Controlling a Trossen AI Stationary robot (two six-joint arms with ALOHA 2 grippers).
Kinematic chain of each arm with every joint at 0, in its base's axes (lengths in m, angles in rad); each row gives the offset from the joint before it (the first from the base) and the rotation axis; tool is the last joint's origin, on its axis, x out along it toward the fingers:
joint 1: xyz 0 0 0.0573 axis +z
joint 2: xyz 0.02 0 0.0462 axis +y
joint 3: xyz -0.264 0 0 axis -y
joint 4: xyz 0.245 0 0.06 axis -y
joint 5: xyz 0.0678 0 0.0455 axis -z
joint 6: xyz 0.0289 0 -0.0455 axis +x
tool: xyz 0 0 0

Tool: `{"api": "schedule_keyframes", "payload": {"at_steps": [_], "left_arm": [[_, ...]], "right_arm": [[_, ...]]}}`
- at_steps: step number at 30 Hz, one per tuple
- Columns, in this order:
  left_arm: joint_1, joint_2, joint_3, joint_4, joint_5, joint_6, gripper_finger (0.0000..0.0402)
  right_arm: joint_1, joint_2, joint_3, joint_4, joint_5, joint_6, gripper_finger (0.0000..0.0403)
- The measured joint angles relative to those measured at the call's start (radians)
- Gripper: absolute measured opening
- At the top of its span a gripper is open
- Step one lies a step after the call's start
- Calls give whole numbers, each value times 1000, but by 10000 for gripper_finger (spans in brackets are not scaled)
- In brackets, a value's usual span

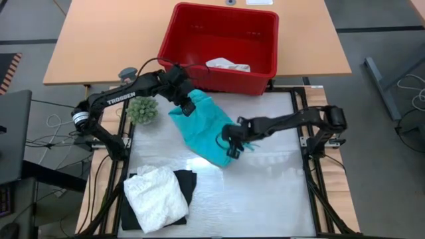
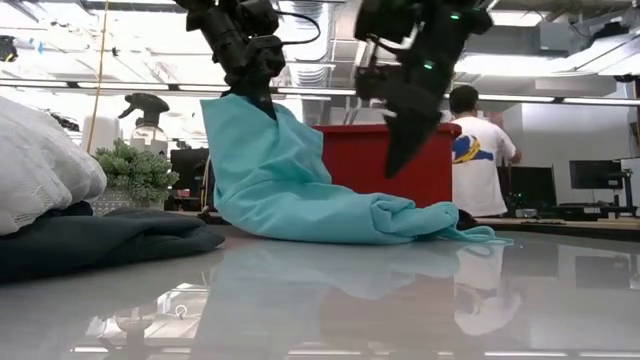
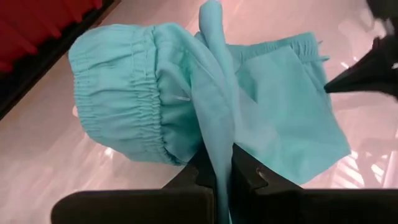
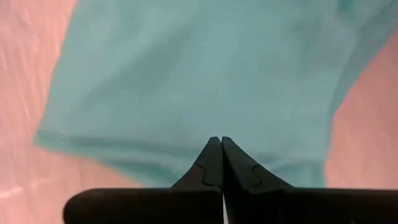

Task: Fold Laundry from Bin
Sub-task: Fold the blue shorts

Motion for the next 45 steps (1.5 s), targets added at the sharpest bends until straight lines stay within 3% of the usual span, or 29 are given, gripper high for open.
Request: {"api": "schedule_keyframes", "payload": {"at_steps": [7, 16, 32, 45], "left_arm": [[-44, 4, 0, 44, 22, -35, 0], [-126, 39, -2, 108, 18, -133, 0], [-268, 68, -1, 276, -6, -286, 0], [-330, 226, -1, 441, -34, -398, 0]], "right_arm": [[79, 0, -77, 31, 70, 99, 18], [60, 17, -118, 177, 72, 120, 18], [34, 30, -120, 191, 71, 89, 18], [50, 18, -116, 97, 70, 120, 18]]}}
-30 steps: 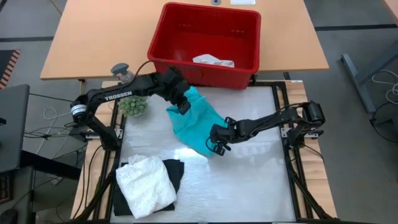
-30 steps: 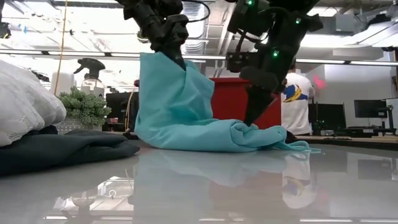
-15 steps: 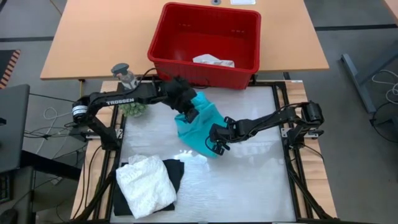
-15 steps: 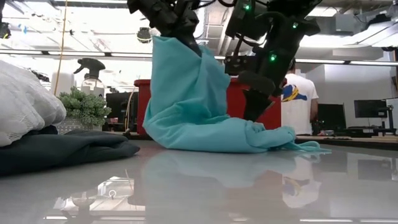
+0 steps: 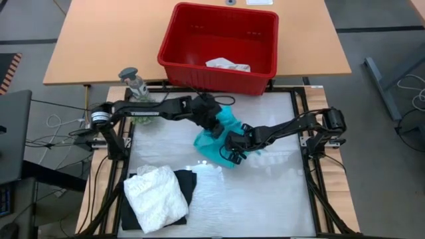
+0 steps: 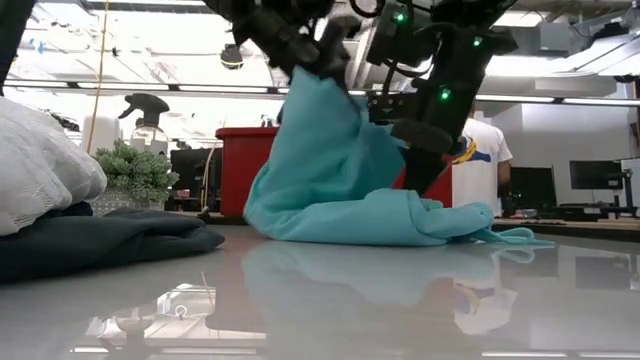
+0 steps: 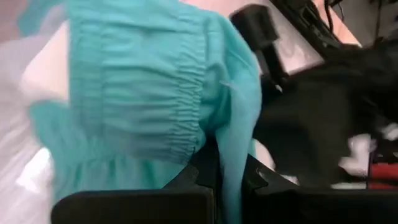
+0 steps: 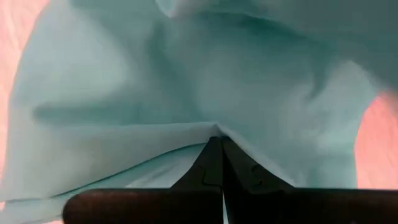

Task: Fold Laundry from Bin
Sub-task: Fold the blue shorts

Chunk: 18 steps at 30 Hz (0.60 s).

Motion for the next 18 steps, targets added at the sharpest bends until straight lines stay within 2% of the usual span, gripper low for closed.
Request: {"api": "schedule_keyframes", "payload": {"at_steps": [10, 13, 18], "left_arm": [[-27, 150, 1, 119, 36, -79, 0], [-39, 158, -1, 161, 72, -84, 0], [-44, 155, 1, 208, 55, -103, 10]], "right_arm": [[56, -104, 1, -103, 2, 55, 21], [70, -140, 1, -155, 10, 69, 21], [88, -166, 1, -188, 56, 90, 25]]}}
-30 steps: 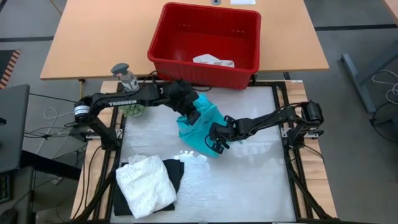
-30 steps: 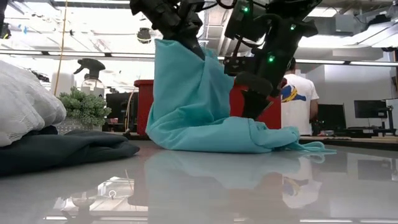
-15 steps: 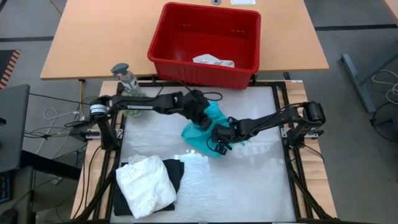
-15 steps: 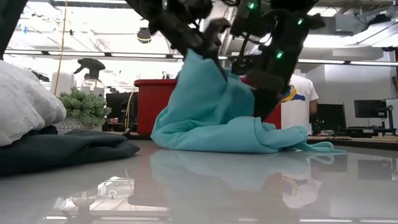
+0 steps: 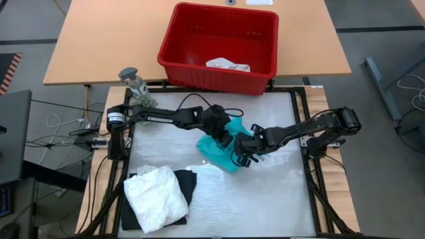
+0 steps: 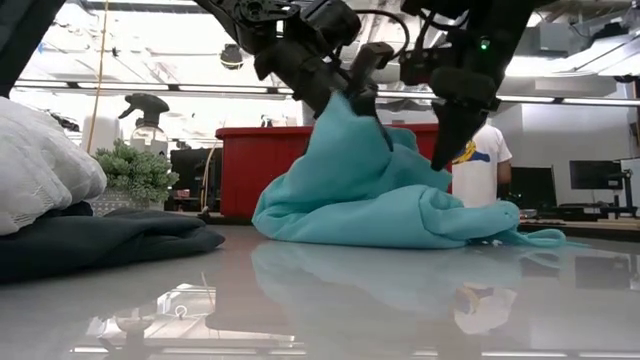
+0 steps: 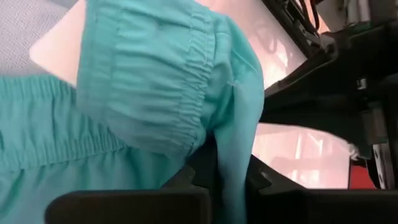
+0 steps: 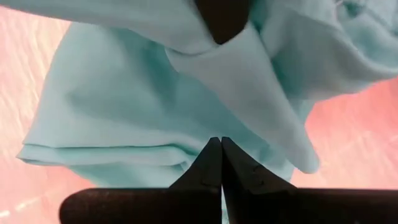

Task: Fold Laundry from Bin
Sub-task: Fold the blue shorts

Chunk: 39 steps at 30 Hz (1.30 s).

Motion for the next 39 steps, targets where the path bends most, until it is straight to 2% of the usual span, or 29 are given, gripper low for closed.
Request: {"api": "schedule_keyframes", "payload": {"at_steps": [5, 15, 19, 23, 28, 31, 36, 39], "left_arm": [[1, -1, 0, -4, 62, -1, 71], [-12, -2, 11, -5, 157, -21, 259], [-13, -2, 61, -6, 158, -16, 291], [-12, -2, 157, -66, 190, 23, 294], [-8, -4, 340, -341, 186, 182, 288], [2, -5, 466, -598, 171, 323, 284], [18, -30, 637, -1066, -8, 555, 277], [16, -67, 659, -1202, -91, 613, 273]], "right_arm": [[12, -5, 0, -2, 24, -1, 33], [24, -59, 0, -66, 24, -1, 29], [38, -111, 0, -107, 25, 27, 29], [50, -173, 0, -110, 59, 43, 30], [43, -219, 0, -62, 138, 26, 25], [1, -207, -20, 94, 129, -84, 22], [-89, -141, -63, 356, 95, -263, 22], [-149, -92, -83, 461, 22, -303, 21]]}}
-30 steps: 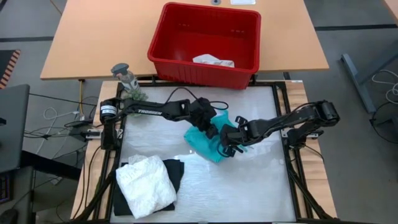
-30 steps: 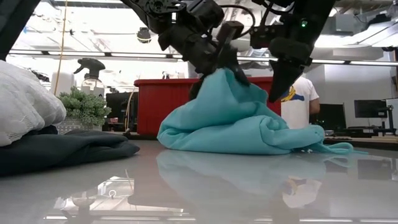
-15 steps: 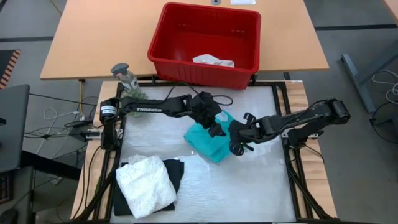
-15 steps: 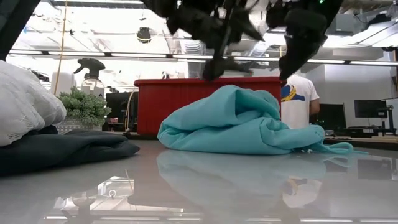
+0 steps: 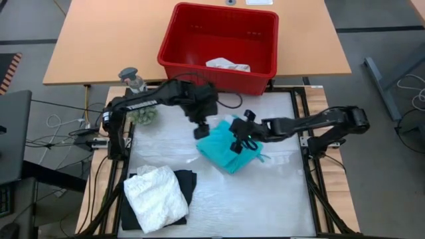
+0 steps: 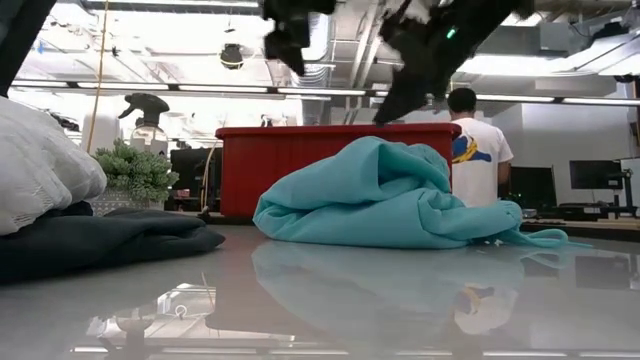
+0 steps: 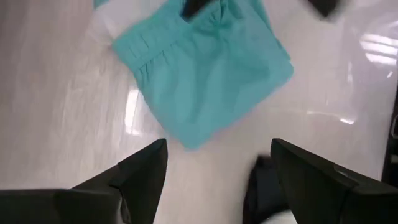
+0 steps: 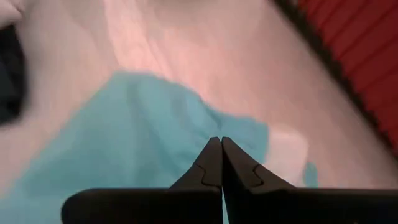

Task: Fold Laundry from Bin
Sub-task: Fold the blue shorts

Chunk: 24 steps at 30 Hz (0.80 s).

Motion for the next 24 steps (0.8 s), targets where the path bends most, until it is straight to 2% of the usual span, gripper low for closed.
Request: {"api": "schedule_keyframes", "payload": {"at_steps": [4, 10, 13, 17, 20, 24], "left_arm": [[0, -54, -32, -11, -8, -19, 269], [0, -67, -38, 48, -14, -31, 262], [-9, -60, -50, 132, -1, -43, 259], [-28, -60, -188, 290, 42, -63, 253], [-31, -70, -342, 417, 69, -88, 245], [-26, -75, -560, 667, 120, -163, 233]], "right_arm": [[-33, 86, -4, -60, -78, 52, 21], [43, 159, -4, -105, -68, 85, 21], [79, 186, -3, -113, -50, 104, 21], [109, 209, -17, -140, -10, 164, 20], [140, 207, -53, -144, 12, 210, 20], [181, 202, -118, -113, 27, 272, 20]]}}
